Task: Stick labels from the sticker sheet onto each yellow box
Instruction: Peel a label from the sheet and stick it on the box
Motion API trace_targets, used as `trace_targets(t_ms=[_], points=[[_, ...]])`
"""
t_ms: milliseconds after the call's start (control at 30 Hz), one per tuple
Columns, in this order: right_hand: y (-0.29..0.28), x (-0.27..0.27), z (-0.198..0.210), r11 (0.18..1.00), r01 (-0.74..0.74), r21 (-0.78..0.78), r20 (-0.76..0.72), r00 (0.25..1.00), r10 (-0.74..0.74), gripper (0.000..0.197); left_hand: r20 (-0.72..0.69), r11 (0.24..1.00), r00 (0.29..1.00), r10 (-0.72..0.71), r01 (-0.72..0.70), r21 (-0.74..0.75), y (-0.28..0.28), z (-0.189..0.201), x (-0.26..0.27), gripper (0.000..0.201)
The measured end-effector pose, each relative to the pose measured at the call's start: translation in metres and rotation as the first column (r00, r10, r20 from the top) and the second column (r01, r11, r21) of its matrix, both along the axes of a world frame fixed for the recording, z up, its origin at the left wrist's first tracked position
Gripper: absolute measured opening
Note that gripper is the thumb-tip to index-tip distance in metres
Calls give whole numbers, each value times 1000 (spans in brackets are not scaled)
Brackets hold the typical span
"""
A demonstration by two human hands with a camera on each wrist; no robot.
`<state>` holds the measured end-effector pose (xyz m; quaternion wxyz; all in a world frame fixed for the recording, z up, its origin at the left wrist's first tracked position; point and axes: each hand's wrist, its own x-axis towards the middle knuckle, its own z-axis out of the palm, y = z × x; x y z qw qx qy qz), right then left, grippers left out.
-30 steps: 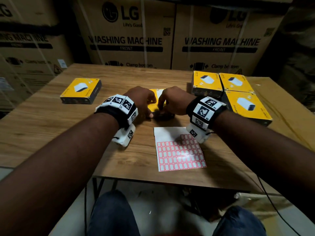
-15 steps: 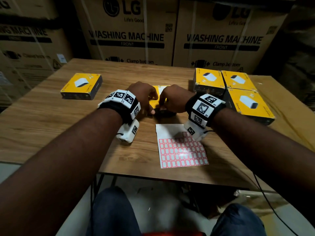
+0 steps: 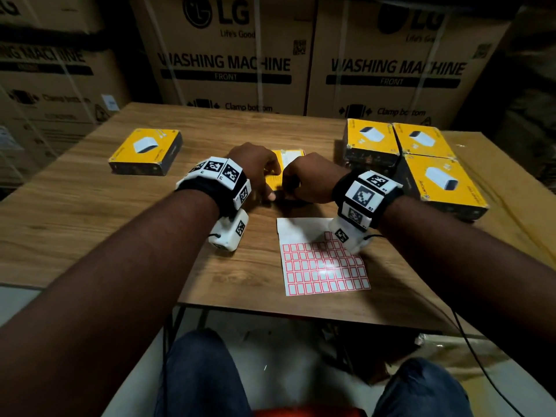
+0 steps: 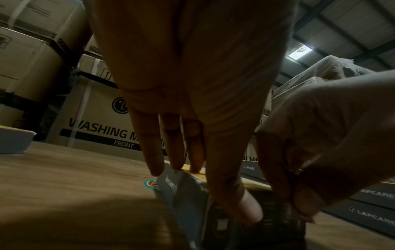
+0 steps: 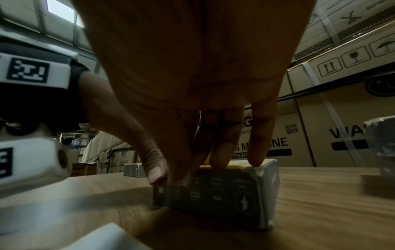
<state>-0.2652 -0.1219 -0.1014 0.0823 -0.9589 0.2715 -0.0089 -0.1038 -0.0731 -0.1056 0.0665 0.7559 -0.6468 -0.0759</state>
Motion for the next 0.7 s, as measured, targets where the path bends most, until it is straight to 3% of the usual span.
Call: trace_targets(t_ms=[233, 400, 700], points=[[7, -15, -4, 979, -30, 200, -234, 969, 77, 13, 3, 1000, 1000, 1, -1, 16, -2, 0, 0, 67], [10, -20, -12, 962, -15, 273, -181, 981, 66, 15, 13, 1000, 1000, 0, -1, 11, -1, -1, -1, 67], [21, -20, -21, 992, -29, 120, -93, 995, 41, 14, 32, 1000, 999, -2, 2, 15, -2, 0, -1, 67]])
